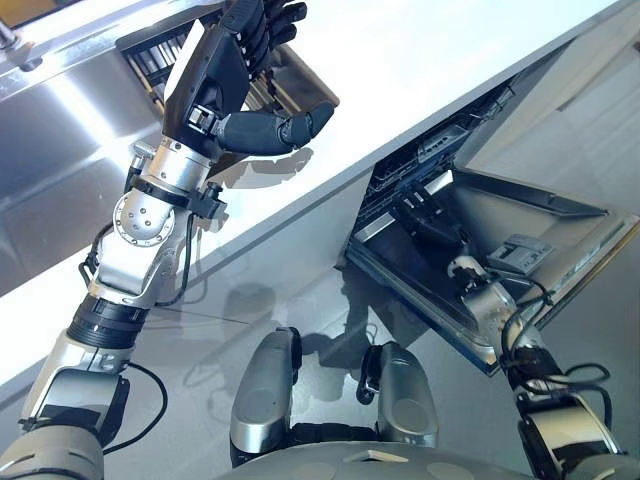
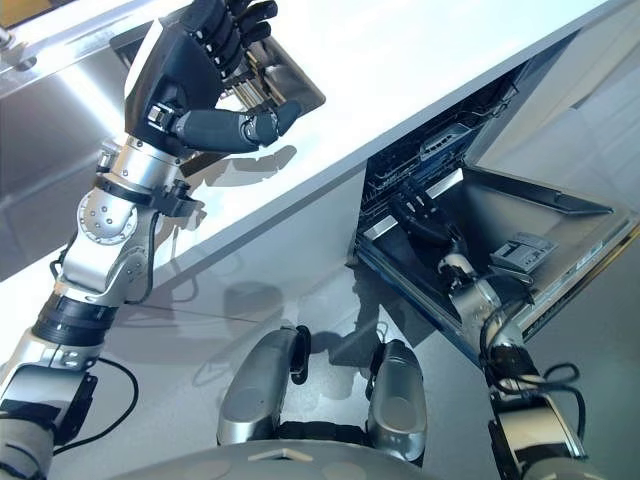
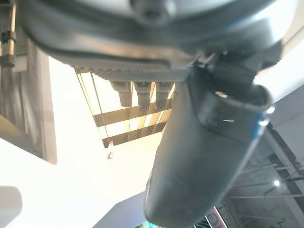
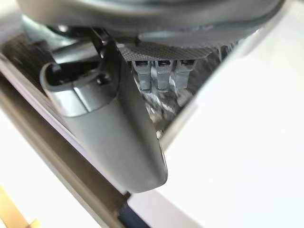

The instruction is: Pick up plates and place into dishwasher.

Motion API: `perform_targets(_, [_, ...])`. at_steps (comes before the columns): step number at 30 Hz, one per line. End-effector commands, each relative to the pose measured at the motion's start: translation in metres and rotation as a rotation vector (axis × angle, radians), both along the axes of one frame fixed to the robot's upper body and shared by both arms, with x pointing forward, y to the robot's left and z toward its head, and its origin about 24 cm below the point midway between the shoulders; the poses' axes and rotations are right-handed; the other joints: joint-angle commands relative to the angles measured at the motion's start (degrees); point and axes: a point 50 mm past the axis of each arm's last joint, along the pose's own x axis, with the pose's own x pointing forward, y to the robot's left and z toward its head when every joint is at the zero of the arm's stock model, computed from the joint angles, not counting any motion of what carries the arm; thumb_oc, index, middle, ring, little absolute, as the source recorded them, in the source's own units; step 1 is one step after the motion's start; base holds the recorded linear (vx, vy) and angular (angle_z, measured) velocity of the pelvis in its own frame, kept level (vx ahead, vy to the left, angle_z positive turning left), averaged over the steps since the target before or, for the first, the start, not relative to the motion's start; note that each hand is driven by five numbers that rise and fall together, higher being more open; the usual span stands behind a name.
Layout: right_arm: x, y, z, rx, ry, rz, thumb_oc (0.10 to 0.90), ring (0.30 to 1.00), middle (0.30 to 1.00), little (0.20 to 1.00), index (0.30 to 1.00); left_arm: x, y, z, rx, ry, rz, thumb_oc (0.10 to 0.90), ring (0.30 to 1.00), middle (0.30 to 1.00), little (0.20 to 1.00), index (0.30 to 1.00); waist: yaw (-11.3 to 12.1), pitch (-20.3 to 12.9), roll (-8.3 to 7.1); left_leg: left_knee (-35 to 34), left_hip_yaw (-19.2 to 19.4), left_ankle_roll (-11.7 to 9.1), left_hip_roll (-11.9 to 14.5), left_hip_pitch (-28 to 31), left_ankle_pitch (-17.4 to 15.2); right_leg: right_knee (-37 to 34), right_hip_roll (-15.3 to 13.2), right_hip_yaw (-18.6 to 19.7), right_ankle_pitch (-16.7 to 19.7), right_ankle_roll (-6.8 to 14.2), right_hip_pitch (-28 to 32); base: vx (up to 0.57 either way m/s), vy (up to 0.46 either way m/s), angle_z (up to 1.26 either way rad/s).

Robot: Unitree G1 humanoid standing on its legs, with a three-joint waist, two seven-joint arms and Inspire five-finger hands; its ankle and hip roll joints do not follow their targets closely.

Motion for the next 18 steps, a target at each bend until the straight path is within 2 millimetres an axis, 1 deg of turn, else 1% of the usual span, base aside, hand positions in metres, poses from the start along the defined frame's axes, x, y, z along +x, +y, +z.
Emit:
perform_targets(1, [-0.011, -0.05, 0.029, -0.152, -0.122, -0.287, 0.8, 0.9, 0.9, 0.9, 0.9, -0.015, 0.006, 0.008, -0.079, -0.118, 0.014, 0.8, 0.9, 0.9, 0.9, 0.9, -5.0, -11.0, -1.0, -6.1, 2.5, 1.1, 1.1, 5.7, -1.3, -3.9, 2.2, 0.8, 4.8, -1.0, 3.3, -0.03, -0.011, -0.33])
perform_targets(2, [-0.016, -0.059, 0.028, -0.174, -0.104, -0.347, 0.8, 0.9, 0.9, 0.9, 0.9, -0.014, 0.006, 0.009, -0.075, -0.108, 0.025, 0.8, 0.9, 0.9, 0.9, 0.9, -5.7, -11.1, -0.97, -6.9, 3.2, 1.0, 1.3, 6.2, -0.9, -4.7, 2.5, 1.2, 5.2, -0.8, 3.3, -0.03, -0.016, -0.34])
perform_targets(3, [-0.018, -0.063, 0.029, -0.18, -0.098, -0.383, 0.8, 0.9, 0.9, 0.9, 0.9, -0.014, 0.006, 0.008, -0.071, -0.102, 0.03, 0.8, 0.9, 0.9, 0.9, 0.9, -6.0, -11.2, -0.95, -7.3, 3.5, 1.0, 1.5, 6.4, -0.7, -5.0, 2.7, 1.3, 5.4, -0.7, 3.3, -0.02, -0.018, -0.31])
perform_targets(5, [-0.029, -0.081, 0.026, -0.214, -0.049, -0.514, 0.8, 0.9, 0.9, 0.9, 0.9, -0.012, 0.008, 0.007, -0.056, -0.083, 0.048, 0.8, 0.9, 0.9, 0.9, 0.9, -7.3, -11.6, -0.89, -8.8, 4.6, 0.8, 1.8, 7.4, -0.1, -6.9, 3.5, 2.2, 6.2, -0.3, 3.6, 0.0, -0.027, -0.33])
perform_targets(8, [-0.04, -0.101, 0.026, -0.245, -0.017, -0.637, 0.8, 0.9, 0.9, 0.9, 0.9, -0.011, 0.007, 0.009, -0.052, -0.07, 0.043, 0.8, 0.9, 0.9, 0.9, 0.9, -8.2, -11.8, -0.64, -9.9, 5.7, 0.7, 2.0, 8.1, 0.2, -8.7, 4.4, 2.9, 6.7, -0.3, 4.1, 0.0, -0.031, -0.27])
perform_targets(10, [-0.051, -0.116, 0.025, -0.297, 0.006, -0.737, 0.8, 0.9, 0.9, 0.9, 0.9, -0.01, 0.008, 0.011, -0.056, -0.068, 0.041, 0.8, 0.9, 0.9, 0.9, 0.9, -8.7, -11.9, -0.5, -9.9, 6.2, 0.5, 2.2, 8.3, 0.0, -9.2, 4.7, 3.1, 6.8, -0.5, 4.3, 0.01, -0.015, -0.25])
perform_targets(11, [-0.058, -0.125, 0.025, -0.35, 0.02, -0.784, 0.8, 0.9, 0.9, 0.9, 0.9, -0.011, 0.007, 0.011, -0.064, -0.067, 0.039, 0.8, 0.9, 0.9, 0.9, 0.9, -9.0, -11.9, -0.36, -9.6, 6.4, 0.6, 2.2, 8.3, -0.2, -9.1, 4.9, 3.2, 6.6, -0.7, 4.3, 0.02, -0.005, -0.19])
perform_targets(13, [-0.069, -0.138, 0.028, -0.389, 0.045, -0.896, 0.8, 0.9, 0.9, 0.9, 0.9, -0.012, 0.008, 0.011, -0.082, -0.065, 0.034, 0.8, 0.9, 0.9, 0.9, 0.9, -9.5, -11.7, -0.12, -9.0, 6.7, 0.7, 2.2, 8.0, -0.7, -8.7, 5.2, 3.3, 6.2, -1.1, 4.1, 0.01, 0.001, -0.12])
perform_targets(14, [-0.079, -0.15, 0.028, -0.435, 0.076, -0.954, 0.8, 0.9, 0.9, 0.9, 0.9, -0.012, 0.008, 0.009, -0.094, -0.061, 0.028, 0.8, 0.9, 0.9, 0.9, 0.9, -9.7, -11.6, 0.08, -8.1, 6.7, 0.7, 2.2, 7.5, -1.2, -7.8, 5.3, 3.2, 5.8, -1.4, 3.7, 0.0, 0.005, -0.11])
perform_targets(15, [-0.085, -0.156, 0.027, -0.46, 0.1, -0.994, 0.8, 0.9, 0.9, 0.9, 0.9, -0.012, 0.007, 0.008, -0.099, -0.061, 0.024, 0.8, 0.9, 0.9, 0.9, 0.9, -9.8, -11.4, 0.2, -7.6, 6.7, 0.7, 2.2, 7.2, -1.4, -7.2, 5.3, 3.1, 5.6, -1.6, 3.4, 0.0, 0.009, -0.13])
perform_targets(18, [-0.096, -0.167, 0.021, -0.481, 0.161, -1.031, 0.8, 0.9, 0.9, 0.9, 0.9, -0.012, 0.004, 0.008, -0.107, -0.066, 0.019, 0.8, 0.9, 0.9, 0.9, 0.9, -10.1, -11.0, 0.46, -6.6, 6.5, 0.8, 2.1, 6.4, -1.9, -6.1, 5.3, 2.8, 5.1, -2.0, 2.7, -0.03, 0.013, -0.08])
